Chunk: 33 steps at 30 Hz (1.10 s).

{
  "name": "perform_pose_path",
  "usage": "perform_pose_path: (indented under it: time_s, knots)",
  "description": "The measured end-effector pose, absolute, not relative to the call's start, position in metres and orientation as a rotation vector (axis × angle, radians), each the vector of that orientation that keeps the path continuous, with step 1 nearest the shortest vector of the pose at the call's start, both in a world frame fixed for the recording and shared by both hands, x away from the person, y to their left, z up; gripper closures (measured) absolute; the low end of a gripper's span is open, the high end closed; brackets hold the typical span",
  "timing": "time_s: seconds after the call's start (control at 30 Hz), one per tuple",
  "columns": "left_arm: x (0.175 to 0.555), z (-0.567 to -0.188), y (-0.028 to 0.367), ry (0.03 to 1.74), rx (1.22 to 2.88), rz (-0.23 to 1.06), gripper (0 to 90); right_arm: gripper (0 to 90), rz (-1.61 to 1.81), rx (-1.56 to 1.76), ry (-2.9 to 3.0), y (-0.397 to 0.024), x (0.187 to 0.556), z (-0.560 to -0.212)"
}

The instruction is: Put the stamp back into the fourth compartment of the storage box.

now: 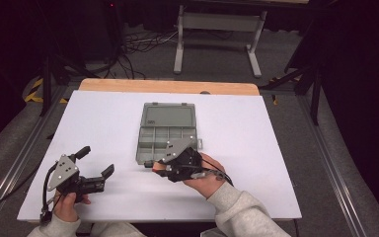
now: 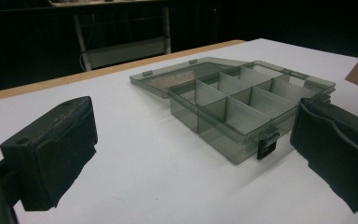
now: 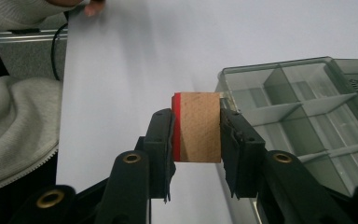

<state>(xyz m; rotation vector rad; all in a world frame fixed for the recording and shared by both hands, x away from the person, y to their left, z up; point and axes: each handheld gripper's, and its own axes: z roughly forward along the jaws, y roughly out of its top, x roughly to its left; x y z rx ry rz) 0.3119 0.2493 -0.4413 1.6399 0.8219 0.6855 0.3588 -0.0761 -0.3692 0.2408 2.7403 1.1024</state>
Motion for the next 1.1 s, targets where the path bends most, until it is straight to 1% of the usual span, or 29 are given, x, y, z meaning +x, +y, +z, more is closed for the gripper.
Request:
perform_pose_path:
  time_s: [0.37,0.53,0.77,1.1]
  knots:
    - [0.312,-0.441,0.249,0.822,1.643,0.685,1.3,65.9,1.072,0.306,2.700,-0.090,0.373,-0.359]
    - [0.312,-0.442,0.249,0.824,1.639,0.684,1.3,65.9,1.052,0.400,2.668,-0.098,0.383,-0.354]
    - [0.312,-0.442,0.249,0.822,1.640,0.686,1.3,65.9,1.068,0.450,2.636,-0.107,0.394,-0.346]
    - [0.312,-0.442,0.250,0.822,1.641,0.686,1.3,65.9,1.065,0.517,2.599,-0.117,0.407,-0.343]
